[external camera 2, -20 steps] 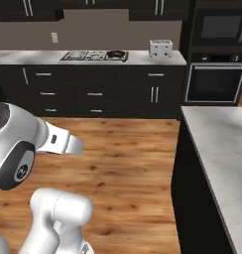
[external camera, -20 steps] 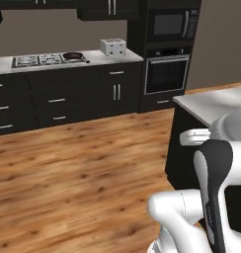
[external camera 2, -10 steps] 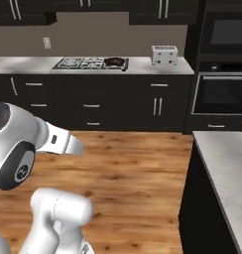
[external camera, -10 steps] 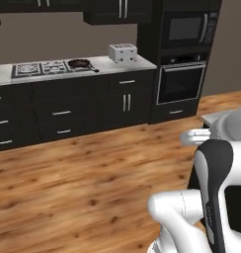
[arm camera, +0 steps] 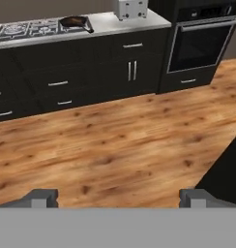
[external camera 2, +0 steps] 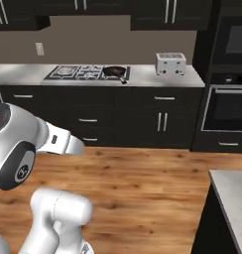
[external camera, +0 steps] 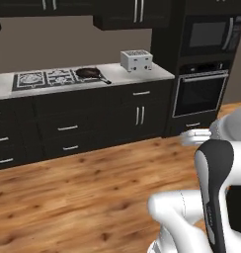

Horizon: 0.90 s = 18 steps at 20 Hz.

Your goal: Take the chicken drumsticks from the pan and place one on each plate on the dining counter.

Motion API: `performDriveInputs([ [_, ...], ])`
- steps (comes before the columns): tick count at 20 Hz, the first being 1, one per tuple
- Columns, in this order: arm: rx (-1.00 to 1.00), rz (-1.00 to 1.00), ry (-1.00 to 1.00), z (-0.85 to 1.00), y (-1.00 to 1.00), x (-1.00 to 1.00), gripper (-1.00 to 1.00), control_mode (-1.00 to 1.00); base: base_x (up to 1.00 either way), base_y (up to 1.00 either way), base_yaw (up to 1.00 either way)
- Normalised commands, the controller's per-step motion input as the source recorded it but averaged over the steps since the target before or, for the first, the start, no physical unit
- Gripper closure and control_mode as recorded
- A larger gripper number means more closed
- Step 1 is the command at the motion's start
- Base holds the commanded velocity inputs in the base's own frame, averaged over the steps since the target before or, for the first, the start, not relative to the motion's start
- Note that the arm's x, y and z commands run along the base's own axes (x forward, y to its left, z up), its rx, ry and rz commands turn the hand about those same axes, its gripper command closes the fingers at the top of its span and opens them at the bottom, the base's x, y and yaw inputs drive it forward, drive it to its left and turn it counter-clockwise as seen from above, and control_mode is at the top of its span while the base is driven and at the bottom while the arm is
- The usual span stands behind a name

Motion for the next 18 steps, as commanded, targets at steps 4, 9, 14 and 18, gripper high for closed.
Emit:
performDriveInputs([
  [4,0.00,0.00,0.00,0.00,0.00,0.00,-1.00,1.00,1.00,0.00,0.18],
  [9,0.00,0.00,0.00,0.00,0.00,0.00,-1.00,1.00,1.00,-0.14,0.24],
  [14,0.00,0.00,0.00,0.00,0.00,0.00,-1.00,1.00,0.98,-0.36,0.21],
  [18,0.00,0.00,0.00,0.00,0.00,0.00,-1.00,1.00,0.84,-0.43,0.19],
])
